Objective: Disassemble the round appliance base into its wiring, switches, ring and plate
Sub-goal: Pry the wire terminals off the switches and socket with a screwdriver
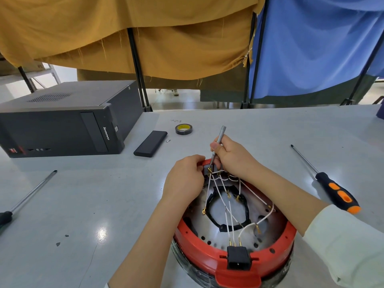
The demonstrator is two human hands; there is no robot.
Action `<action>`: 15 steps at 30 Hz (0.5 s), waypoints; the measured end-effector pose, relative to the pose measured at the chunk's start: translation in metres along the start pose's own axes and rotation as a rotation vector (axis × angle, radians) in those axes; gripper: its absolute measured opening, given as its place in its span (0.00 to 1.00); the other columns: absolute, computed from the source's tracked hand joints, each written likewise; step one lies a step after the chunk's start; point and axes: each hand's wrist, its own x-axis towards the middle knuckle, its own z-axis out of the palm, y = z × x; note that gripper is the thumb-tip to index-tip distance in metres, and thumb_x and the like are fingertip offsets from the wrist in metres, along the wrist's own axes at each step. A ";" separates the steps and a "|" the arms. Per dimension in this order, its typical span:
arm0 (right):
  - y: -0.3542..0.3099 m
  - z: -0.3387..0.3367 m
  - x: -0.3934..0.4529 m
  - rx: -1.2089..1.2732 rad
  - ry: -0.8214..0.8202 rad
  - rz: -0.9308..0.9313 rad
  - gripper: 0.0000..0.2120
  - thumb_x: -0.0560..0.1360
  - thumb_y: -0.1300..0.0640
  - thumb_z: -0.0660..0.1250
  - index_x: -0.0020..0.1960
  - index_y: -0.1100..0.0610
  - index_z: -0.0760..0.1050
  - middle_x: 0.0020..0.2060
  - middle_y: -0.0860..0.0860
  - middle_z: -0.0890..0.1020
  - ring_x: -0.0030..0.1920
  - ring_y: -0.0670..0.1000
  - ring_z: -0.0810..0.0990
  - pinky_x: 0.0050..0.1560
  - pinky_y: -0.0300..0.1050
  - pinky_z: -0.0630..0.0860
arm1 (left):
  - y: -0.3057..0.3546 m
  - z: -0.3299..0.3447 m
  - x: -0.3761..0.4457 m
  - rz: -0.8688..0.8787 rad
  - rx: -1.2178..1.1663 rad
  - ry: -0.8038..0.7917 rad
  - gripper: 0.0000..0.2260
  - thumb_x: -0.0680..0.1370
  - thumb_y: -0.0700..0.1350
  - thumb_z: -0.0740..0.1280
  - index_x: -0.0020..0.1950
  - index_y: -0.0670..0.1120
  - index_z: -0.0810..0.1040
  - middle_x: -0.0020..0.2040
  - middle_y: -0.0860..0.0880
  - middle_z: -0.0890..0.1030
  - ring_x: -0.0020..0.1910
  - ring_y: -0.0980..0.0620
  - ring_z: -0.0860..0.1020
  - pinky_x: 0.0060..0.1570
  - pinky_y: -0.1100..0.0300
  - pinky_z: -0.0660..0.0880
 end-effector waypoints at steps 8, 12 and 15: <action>-0.011 0.001 0.020 -0.188 -0.056 0.149 0.16 0.81 0.48 0.53 0.57 0.58 0.71 0.50 0.54 0.79 0.49 0.55 0.77 0.54 0.51 0.73 | 0.001 0.000 -0.001 0.005 0.005 0.000 0.17 0.79 0.39 0.58 0.64 0.52 0.76 0.61 0.49 0.79 0.59 0.48 0.75 0.49 0.61 0.67; -0.014 0.002 0.026 -0.284 -0.103 0.177 0.16 0.81 0.49 0.52 0.57 0.59 0.71 0.53 0.55 0.78 0.52 0.55 0.76 0.54 0.50 0.71 | 0.002 0.000 -0.001 0.001 0.005 -0.003 0.17 0.78 0.39 0.58 0.63 0.52 0.76 0.60 0.49 0.79 0.59 0.48 0.75 0.49 0.61 0.67; -0.012 0.000 0.024 -0.206 -0.103 0.173 0.14 0.81 0.49 0.52 0.52 0.57 0.71 0.44 0.52 0.78 0.44 0.52 0.76 0.48 0.48 0.71 | 0.002 0.000 0.000 -0.004 -0.002 -0.004 0.17 0.78 0.39 0.58 0.64 0.52 0.76 0.60 0.50 0.79 0.59 0.48 0.75 0.49 0.62 0.67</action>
